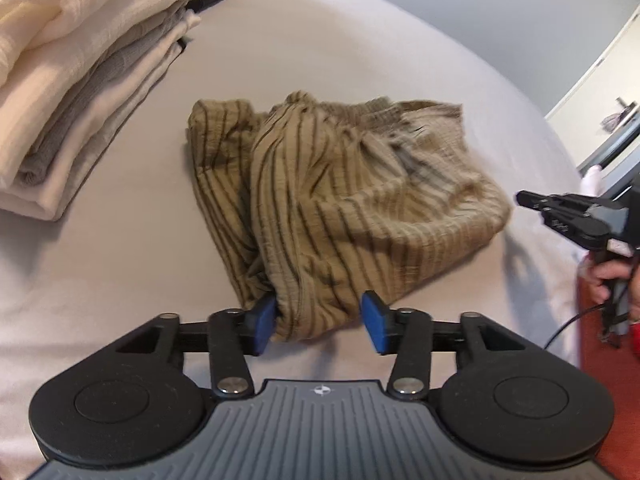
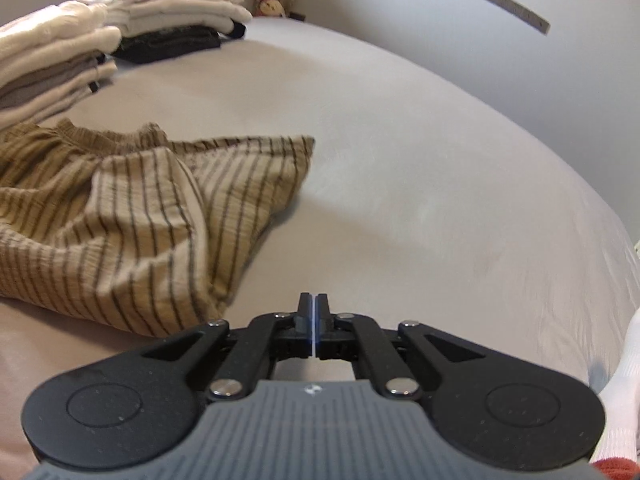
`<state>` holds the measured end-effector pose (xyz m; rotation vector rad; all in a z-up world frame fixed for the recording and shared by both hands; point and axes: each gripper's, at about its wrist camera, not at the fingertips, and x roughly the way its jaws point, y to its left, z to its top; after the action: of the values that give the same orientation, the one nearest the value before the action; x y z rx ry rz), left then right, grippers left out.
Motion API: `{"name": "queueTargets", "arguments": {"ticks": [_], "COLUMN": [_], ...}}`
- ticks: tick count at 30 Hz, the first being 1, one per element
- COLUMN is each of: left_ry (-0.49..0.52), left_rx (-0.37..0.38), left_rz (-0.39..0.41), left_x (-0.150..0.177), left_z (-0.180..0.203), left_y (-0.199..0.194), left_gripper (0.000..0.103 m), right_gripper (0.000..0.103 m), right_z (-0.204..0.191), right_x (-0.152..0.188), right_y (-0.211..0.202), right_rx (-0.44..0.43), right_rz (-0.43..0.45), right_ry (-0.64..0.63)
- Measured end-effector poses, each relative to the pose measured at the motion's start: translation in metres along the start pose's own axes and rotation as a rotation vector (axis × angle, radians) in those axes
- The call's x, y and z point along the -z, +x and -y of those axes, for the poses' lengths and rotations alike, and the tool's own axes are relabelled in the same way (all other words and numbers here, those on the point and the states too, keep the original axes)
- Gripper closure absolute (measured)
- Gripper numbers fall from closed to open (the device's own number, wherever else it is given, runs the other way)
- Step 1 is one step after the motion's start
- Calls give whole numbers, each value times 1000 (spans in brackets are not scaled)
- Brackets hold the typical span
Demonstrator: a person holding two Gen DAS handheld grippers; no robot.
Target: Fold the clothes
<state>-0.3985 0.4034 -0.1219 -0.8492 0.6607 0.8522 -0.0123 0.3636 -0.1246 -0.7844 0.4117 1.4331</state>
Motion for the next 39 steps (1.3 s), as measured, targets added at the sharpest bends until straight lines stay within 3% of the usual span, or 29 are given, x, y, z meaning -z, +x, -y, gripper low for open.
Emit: {"name": "queueTargets", "arguments": {"ticks": [5,9,11,14,17,20,24,29,33,36,39], "left_ry": [-86,-173,-151,-77,-4,34,28,31,-8,-52,-81], "left_rx": [8,79,95,68,20,-74,-90,-113,-112,-106,-98], "left_rz": [161,253,248,180,99,11,-20,-40,-37,-11,100], "left_x": [-3,-12,-18,-22,-24,-18,-17,-16,-15,-16,-16], "left_z": [-11,-19,-11,9,26,28,22,17,6,0,-6], "left_y": [-32,-41,-34,-11,14,38,47,43,34,21,-2], "left_gripper": [49,55,59,62,65,67,74,86,88,88,87], "right_gripper": [97,96,91,71,67,56,53,53,53,53,53], "right_z": [-4,-17,-29,-55,-80,-91,-93,-82,-74,-61,-40], "right_x": [-12,-21,-24,-24,-23,-13,0,0,0,1,2], "right_y": [-17,-27,-26,-24,-18,-2,23,22,17,15,11], "right_rx": [-76,-238,-337,-416,-395,-345,-304,-283,-229,-142,-124], "right_rz": [93,124,110,92,76,24,-40,-55,-56,-73,-76], "right_ry": [44,116,151,141,51,-12,-66,-60,-56,-37,60]}}
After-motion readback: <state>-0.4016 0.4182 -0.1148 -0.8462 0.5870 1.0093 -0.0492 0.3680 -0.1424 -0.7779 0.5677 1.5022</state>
